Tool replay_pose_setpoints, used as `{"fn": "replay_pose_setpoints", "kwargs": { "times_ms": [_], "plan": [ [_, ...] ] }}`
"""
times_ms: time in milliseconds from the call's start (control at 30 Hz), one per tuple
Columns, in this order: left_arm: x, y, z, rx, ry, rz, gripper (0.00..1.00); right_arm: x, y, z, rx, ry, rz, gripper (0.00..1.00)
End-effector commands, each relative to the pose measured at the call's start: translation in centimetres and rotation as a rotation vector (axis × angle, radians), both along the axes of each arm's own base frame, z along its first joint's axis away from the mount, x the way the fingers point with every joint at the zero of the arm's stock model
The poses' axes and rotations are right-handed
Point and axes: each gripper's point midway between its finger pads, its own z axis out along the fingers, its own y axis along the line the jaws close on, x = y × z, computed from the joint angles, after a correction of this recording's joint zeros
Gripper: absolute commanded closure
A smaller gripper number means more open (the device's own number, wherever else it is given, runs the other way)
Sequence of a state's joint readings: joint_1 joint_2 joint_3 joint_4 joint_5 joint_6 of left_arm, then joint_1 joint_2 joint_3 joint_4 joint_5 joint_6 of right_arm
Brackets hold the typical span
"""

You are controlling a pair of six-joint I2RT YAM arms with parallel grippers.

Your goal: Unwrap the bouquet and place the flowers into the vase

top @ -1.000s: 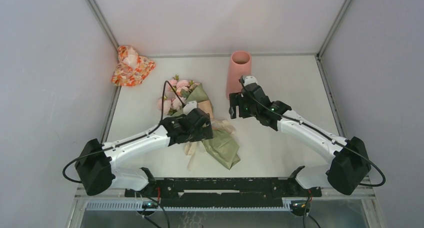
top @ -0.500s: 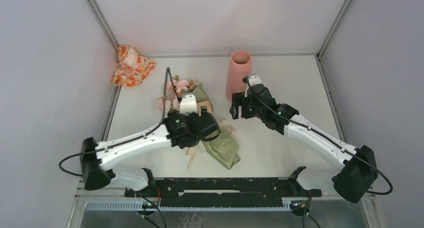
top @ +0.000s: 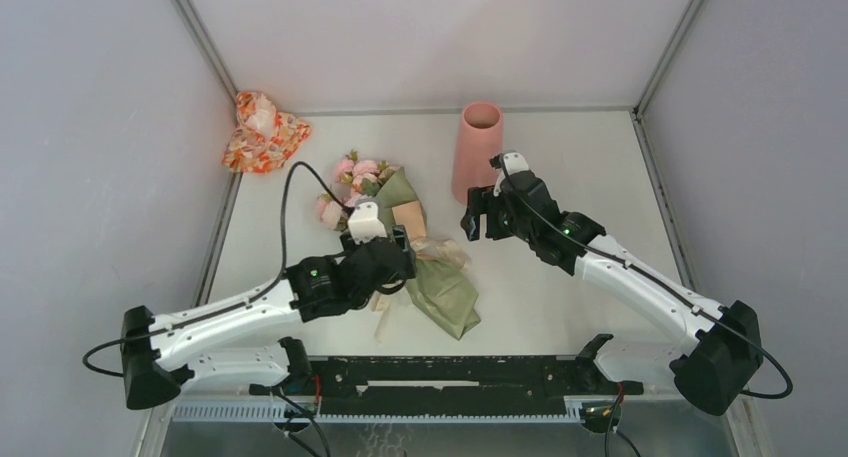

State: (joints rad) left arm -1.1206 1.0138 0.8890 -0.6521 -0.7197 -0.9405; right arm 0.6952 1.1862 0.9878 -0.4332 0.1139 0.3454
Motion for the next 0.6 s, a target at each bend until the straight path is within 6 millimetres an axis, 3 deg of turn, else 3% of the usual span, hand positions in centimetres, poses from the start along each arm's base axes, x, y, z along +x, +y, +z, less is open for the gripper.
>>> {"fn": "replay_pose_setpoints", "kwargs": {
  "times_ms": [0, 200, 567],
  "plan": [
    [-1.3, -3.8, -2.9, -0.043, 0.107, -0.13, 0.23, 0.2, 0.3, 1.7, 0.059, -0.041, -0.011, 0.16],
    [-2.8, -5.0, -7.9, 0.02, 0.255, -0.18, 0.41, 0.2, 0.2, 1.8, 0.064, -0.041, -0.015, 0.16],
    [-2.9, -4.0, -9.7, 0.048, 0.27, -0.14, 0.55, 0.3, 0.6, 1.4, 0.066, -0.026, -0.012, 0.16]
  ]
}}
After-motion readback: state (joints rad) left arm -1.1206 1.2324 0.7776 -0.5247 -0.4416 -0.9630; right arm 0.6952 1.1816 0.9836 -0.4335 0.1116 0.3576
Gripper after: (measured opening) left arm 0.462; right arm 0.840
